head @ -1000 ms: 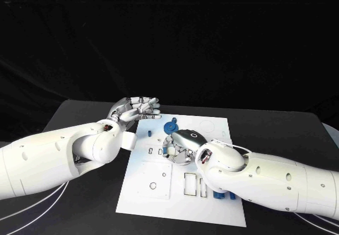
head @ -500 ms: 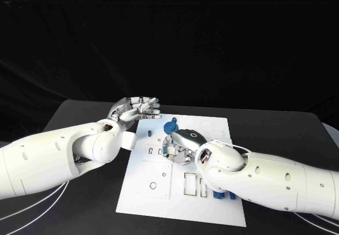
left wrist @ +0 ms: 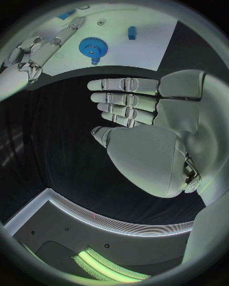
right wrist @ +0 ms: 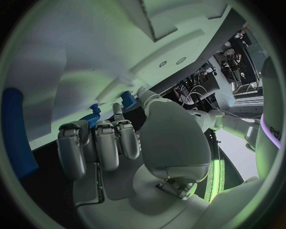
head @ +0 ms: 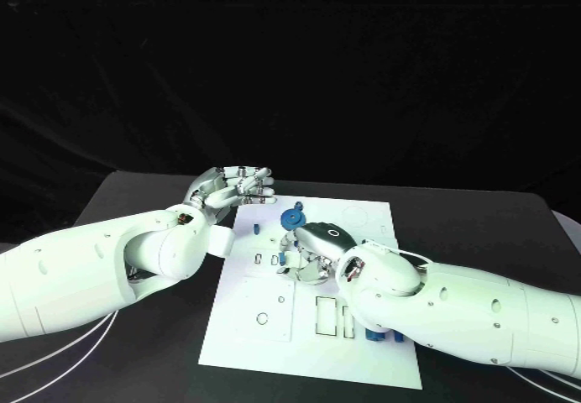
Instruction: Assemble the parts on the task board
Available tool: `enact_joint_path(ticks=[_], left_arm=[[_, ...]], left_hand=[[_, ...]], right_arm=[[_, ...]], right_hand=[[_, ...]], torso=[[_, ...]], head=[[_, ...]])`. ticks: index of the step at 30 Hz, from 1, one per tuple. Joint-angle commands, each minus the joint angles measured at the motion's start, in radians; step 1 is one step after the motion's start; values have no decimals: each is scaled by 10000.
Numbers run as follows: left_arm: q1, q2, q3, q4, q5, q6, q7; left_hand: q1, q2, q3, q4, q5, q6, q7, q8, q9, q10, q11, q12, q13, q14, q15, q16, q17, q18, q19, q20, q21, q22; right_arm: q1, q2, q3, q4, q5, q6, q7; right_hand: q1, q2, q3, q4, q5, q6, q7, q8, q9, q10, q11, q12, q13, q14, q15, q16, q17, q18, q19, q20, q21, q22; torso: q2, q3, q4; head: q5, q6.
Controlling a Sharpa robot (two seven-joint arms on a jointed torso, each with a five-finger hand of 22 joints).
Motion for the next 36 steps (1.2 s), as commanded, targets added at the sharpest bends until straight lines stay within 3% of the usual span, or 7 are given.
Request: enact_joint_path(ticks=[1, 15, 19, 21, 24, 32, 36], left_arm=[[13, 5, 7, -38, -133, 193, -73], [12, -10, 7, -645, -4414, 628, -2884], [46, -33, 9, -709, -5742, 1335, -4466], [144, -16, 10, -743, -6586, 2065, -5430], [323, 50, 10, -766, -7643, 2915, -6529], [644, 473, 6, -902, -9414, 4325, -8583], [700, 907, 1, -1101, -9973, 4813, -9213]], left_hand=[[-79, -13, 80, -16, -42, 52, 83, -44, -17, 69, -20, -47, 12, 14, 36, -68, 29, 145, -10, 32, -51, -14], [-438, -307, -69, 13, -113, 970, -504, 370, 287, 1763, -769, 444, 312, 3110, -941, 2084, 1834, 131, 2592, -1033, 1722, 822], [-1304, -243, -252, -1, -104, 896, -753, 494, 504, 2332, -1105, 1160, 891, 3948, -1136, 5709, 5235, 50, 3090, -1309, 3037, 1606], [-2051, 2, -452, -85, -119, 827, -904, 960, 955, 2252, -1213, 2749, 2299, 4179, -1309, 9120, 8766, -278, 3036, -1410, 5823, 4603], [-2528, 289, -738, -23, -145, 536, -947, 1775, 1682, 1178, -1204, 5479, 4765, 4531, -1358, 10772, 10579, -461, 2667, -1387, 8474, 7527], [-3383, 729, -1375, 39, -266, 606, -1304, 2958, 2693, 2210, -1528, 10041, 9268, 5291, -1577, 12189, 12355, -853, 3429, -1577, 10556, 10550], [-3586, 820, -1687, 43, -436, 520, -1356, 3394, 3163, 2339, -1593, 10663, 9955, 5364, -1612, 12343, 12566, -926, 3531, -1620, 10867, 11043]], right_arm=[[4, -178, 11, 185, 44, -1304, 582], [1156, -2133, 140, 794, 4702, -553, 4479], [1402, -2783, 150, 992, 5397, -294, 4653], [1490, -3124, 153, 1093, 5638, -242, 4670], [1554, -3488, 154, 1170, 5811, -263, 4634], [1605, -3892, 153, 1187, 5971, -348, 4469], [1608, -3988, 150, 1172, 6001, -420, 4331]], right_hand=[[246, 36, -242, 50, 69, -167, 7, -112, -35, 148, 97, -63, 1653, 1041, 67, 31, 2623, -144, 1059, 67, 44, 2633], [1006, 416, -97, -111, 921, 399, -110, 224, 134, -92, 1, -283, 1432, 950, -9, -73, 2278, -15, 711, 20, -343, 2320], [1037, 399, -79, -112, 1438, 411, -134, 298, 171, -104, -29, -299, 1416, 930, -42, -100, 2200, 0, 669, -17, -397, 2282], [1015, 395, -88, -96, 1450, 432, -139, 320, 181, -111, -33, -307, 1406, 929, -45, -101, 2198, 2, 663, -21, -405, 2276], [988, 398, -97, -74, 1443, 449, -144, 340, 190, -107, -37, -304, 1409, 927, -49, -105, 2188, 3, 660, -25, -410, 2273], [942, 402, -115, -37, 1434, 460, -152, 364, 201, -108, -43, -307, 1406, 924, -55, -109, 2176, 8, 649, -31, -424, 2263], [822, 401, -164, 36, 1442, 462, -166, 397, 217, -108, -55, -312, 1400, 929, -66, -105, 2193, 2, 664, -41, -410, 2276]], torso=[[-14, 8, 6], [-290, 24, -102], [-424, 63, -132], [-490, 86, -144], [-548, 105, -148], [-673, 160, -128], [-702, 164, -97]], head=[[8, 6], [125, 35], [221, -15], [292, -38], [337, -61], [417, -137], [436, -150]])
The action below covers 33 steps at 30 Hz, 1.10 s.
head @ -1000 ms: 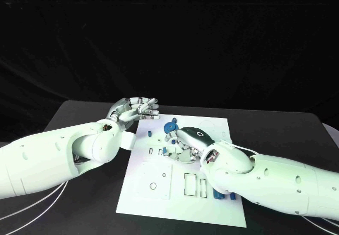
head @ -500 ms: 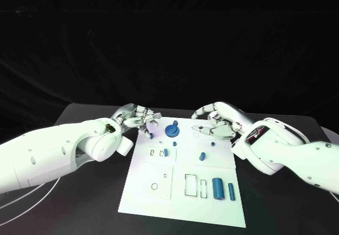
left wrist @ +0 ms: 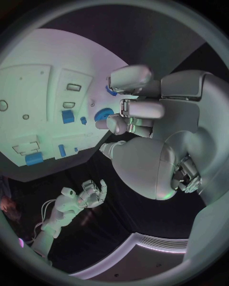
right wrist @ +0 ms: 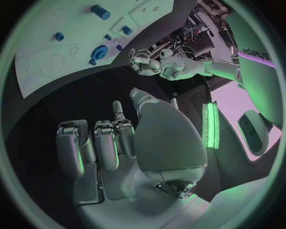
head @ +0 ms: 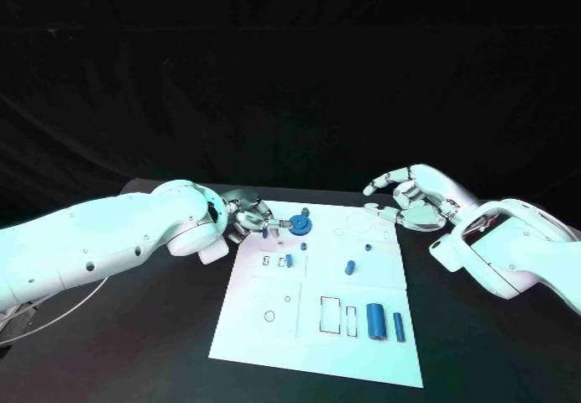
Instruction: Assemble the parts on the task board
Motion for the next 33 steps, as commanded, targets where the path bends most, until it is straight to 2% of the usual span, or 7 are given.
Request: enact_joint_path(ticks=[1, 7, 11, 13, 19, 27, 33], left_arm=[[50, 302, -2, -122, -1418, 1279, -1520], [82, 759, -12, -354, -1743, 1819, -1837], [92, 937, -23, -459, -1842, 1922, -1891], [97, 1104, -55, -568, -1904, 1987, -1922], [100, 1360, -136, -736, -1958, 2125, -1974], [100, 1485, -173, -818, -1974, 2232, -1990], [100, 1550, -181, -851, -1976, 2364, -1957]], left_hand=[[-96, -17, -130, -2, -85, -88, -54, 155, 176, 82, 16, 178, 204, 1018, -55, 45, 2518, -217, 77, 2, 97, 154], [-264, -117, -421, 5, -187, -190, -57, 339, 429, 0, 18, 198, 242, 1009, -54, 26, 2492, -220, 36, 3, 144, 207], [-384, -71, -630, 0, -755, -266, -63, 485, 648, -14, 15, 248, 316, 1014, -54, 37, 2509, -223, 12, 7, 187, 264], [-382, -66, -632, 0, -761, -268, -63, 488, 652, -17, 14, 245, 312, 1012, -55, 33, 2503, -225, 16, 7, 191, 273], [-345, -9, -640, -4, -782, -279, -69, 519, 699, -15, 11, 260, 332, 1011, -57, 29, 2499, -224, 9, 8, 197, 278], [-287, 66, -650, -8, -772, -304, -73, 549, 753, -17, 8, 271, 348, 1011, -59, 31, 2502, -229, 14, 7, 216, 309], [-197, 117, -667, -15, -757, -333, -76, 574, 807, -8, 5, 298, 385, 1017, -61, 43, 2518, -235, 23, 6, 240, 351]], right_arm=[[2, -50, -4, 2, 257, 83, -41], [1, -76, -12, -34, 268, 44, -71], [1, -83, -15, -45, 266, 13, -99], [1, -91, -17, -55, 263, -23, -119], [1, -98, -19, -65, 242, -64, -167], [1, -96, -21, -91, 215, -114, -224], [0, -57, -22, -114, 199, -133, -253]], right_hand=[[-298, -7, -69, 103, 50, 56, 0, 53, 25, -4, -37, -49, 1409, 945, -68, -8, 2250, -27, 732, -59, 73, 2343], [-400, -21, -123, 109, 65, 48, -13, 82, 39, -52, -46, -101, 1354, 898, -79, -67, 2067, 34, 569, -69, -119, 2194], [-410, -26, -131, 103, 76, 44, -17, 88, 43, -68, -49, -117, 1337, 890, -82, -77, 2038, 42, 547, -71, -145, 2175], [-410, -26, -131, 103, 76, 44, -17, 88, 43, -68, -49, -117, 1337, 890, -82, -77, 2038, 42, 547, -71, -145, 2175], [-420, -28, -138, 97, 103, 39, -20, 97, 47, -72, -54, -122, 1333, 887, -85, -81, 2027, 44, 540, -74, -155, 2168], [-426, -26, -142, 94, 126, 36, -23, 105, 52, -75, -58, -126, 1330, 888, -89, -81, 2030, 47, 534, -77, -163, 2162], [-428, -23, -143, 89, 152, 35, -27, 114, 56, -67, -61, -119, 1338, 885, -92, -85, 2020, 47, 533, -80, -165, 2162]], torso=[[-62, 16, 44], [-65, 30, 6], [-50, 24, 27], [-43, 19, 38], [-23, 13, 2], [-37, 14, 43], [-37, 13, 41]], head=[[30, -30], [62, -67], [77, -73], [57, -95], [64, -138], [17, -183], [38, -229]])
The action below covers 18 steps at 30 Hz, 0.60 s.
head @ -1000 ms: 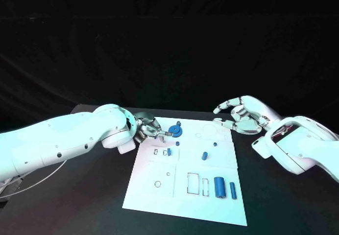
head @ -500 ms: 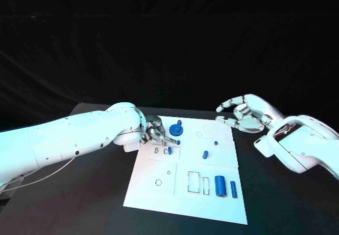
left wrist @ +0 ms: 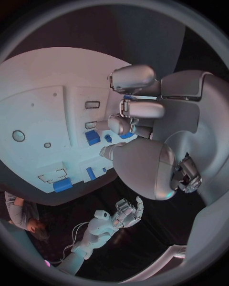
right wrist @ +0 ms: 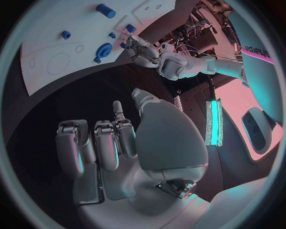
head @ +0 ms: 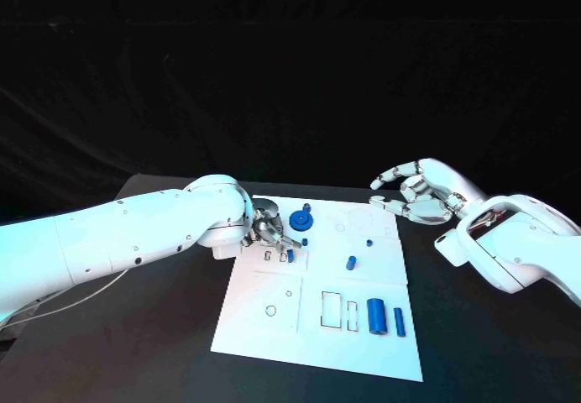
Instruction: Assemble the parts on the task board
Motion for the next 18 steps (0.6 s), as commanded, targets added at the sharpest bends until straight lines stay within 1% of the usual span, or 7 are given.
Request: enact_joint_path(ticks=[1, 4, 8, 12, 18], left_arm=[[32, 52, -4, -14, -78, 349, -13], [32, 77, -15, -34, -77, 388, 10], [31, 116, -27, -69, -76, 431, 29], [31, 179, -39, -128, -73, 461, 54], [29, 238, -59, -190, -40, 550, 94]], left_hand=[[50, 107, -60, -3, -33, -56, -2, 68, 29, -12, 17, 68, 34, 1019, -63, 36, 2526, -87, 26, 7, 66, 23], [104, 121, -72, -4, -24, -71, -3, 78, 54, -11, 16, 77, 46, 1022, -64, 42, 2534, -90, 31, 6, 78, 44], [159, 130, -87, -6, -19, -86, -3, 87, 79, -17, 16, 75, 46, 1024, -64, 47, 2540, -91, 31, 6, 85, 55], [314, 178, -112, -10, 16, -126, -3, 103, 137, -34, 16, 70, 47, 1023, -63, 45, 2538, -92, 23, 7, 98, 71], [592, 272, -88, -14, 99, -187, 1, 105, 209, -77, 19, 37, 24, 1018, -60, 33, 2523, -95, 17, 11, 119, 102]], right_arm=[[-1, 30, -1, -12, -47, -39, -68], [-5, 57, -3, -29, -50, -45, -77], [-12, 86, -6, -48, -52, -50, -84], [-16, 106, -8, -53, -53, -37, -87], [-18, 140, -10, -68, -54, -33, -98]], right_hand=[[-84, 26, -46, -7, 51, 36, -26, 66, 8, -32, -25, -41, 1339, 885, -92, -46, 2024, 48, 533, -79, -50, 2166], [-83, 30, -45, -12, 77, 34, -29, 75, 13, -35, -29, -45, 1336, 882, -95, -50, 2015, 51, 524, -83, -62, 2157], [-84, 40, -43, -13, 103, 34, -32, 85, 18, -32, -32, -43, 1338, 882, -99, -51, 2012, 53, 520, -86, -68, 2153], [-82, 45, -40, -15, 121, 33, -34, 91, 21, -29, -34, -40, 1341, 880, -101, -54, 2006, 52, 521, -88, -67, 2155], [-70, 56, -32, -23, 155, 31, -38, 103, 27, -30, -39, -42, 1339, 882, -105, -53, 2012, 53, 520, -92, -70, 2153]], torso=[[-2, -1, 0], [1, 0, -8], [5, 1, -1], [6, 6, -4], [5, 1, -18]], head=[[25, -41], [31, -41], [40, -42], [48, -61], [55, -73]])
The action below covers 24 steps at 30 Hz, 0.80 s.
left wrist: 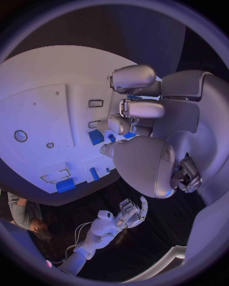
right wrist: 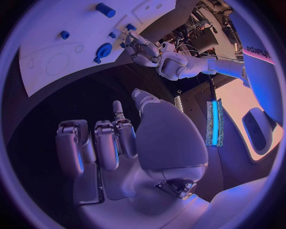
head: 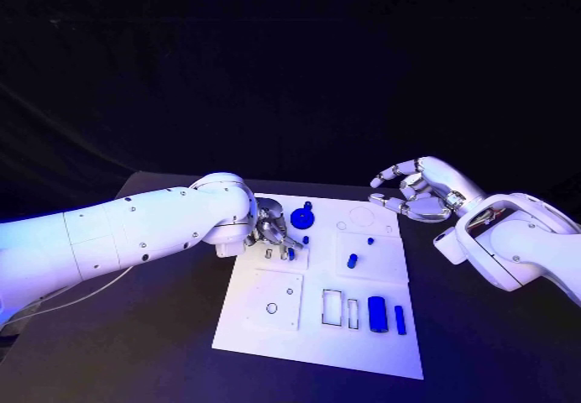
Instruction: Assemble the parts on the task board
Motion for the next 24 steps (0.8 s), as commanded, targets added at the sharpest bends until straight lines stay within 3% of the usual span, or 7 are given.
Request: enact_joint_path(ticks=[1, 16, 21, 24], left_arm=[[28, 42, -9, -16, 1, 267, 90], [28, 102, -57, -22, 214, 480, 191], [28, 91, -59, -29, 304, 426, 220], [28, 74, -59, -34, 517, 280, 250]], left_hand=[[137, -1, -28, -15, 41, -66, 10, 66, 23, -87, 19, 11, -24, 1021, -59, 41, 2534, -97, 15, 12, 42, 13], [955, 99, 101, -31, 35, -154, 17, 6, 132, -223, 23, -151, -164, 1016, -53, 31, 2522, -101, -2, 24, 78, 67], [1385, 301, 320, -27, 50, -155, -4, -55, 159, -234, 4, -182, -175, 1016, -67, 30, 2522, -104, -2, 21, 98, 102], [2168, 519, 868, -83, 69, -180, -71, -123, 180, -265, -59, -231, -194, 1017, -125, 33, 2526, -106, -4, -12, 113, 130]], right_arm=[[-8, 21, -1, -3, -51, 7, -29], [-10, 87, -4, -30, -62, 2, -52], [-12, 97, -4, -36, -73, -6, -55], [-14, 102, -5, -43, -76, -11, -53]], right_hand=[[-47, 33, -32, -23, 62, 31, -37, 64, 10, -30, -39, -42, 1339, 919, -68, -53, 2014, 53, 521, -92, -33, 2155], [-22, 44, -18, -36, 109, 25, -41, 79, 18, -33, -44, -46, 1335, 912, -74, -63, 1988, 59, 506, -98, -54, 2141], [-6, 47, -10, -44, 151, 20, -44, 90, 23, -30, -46, -44, 1338, 912, -78, -64, 1987, 61, 500, -102, -62, 2136], [6, 43, -6, -49, 191, 15, -45, 100, 29, -33, -48, -48, 1334, 912, -81, -65, 1986, 64, 492, -105, -74, 2127]], torso=[[1, 3, -6], [5, 3, 1], [4, 3, 4], [9, 3, -1]], head=[[3, -7], [-4, -23], [-6, -41], [-14, -40]])
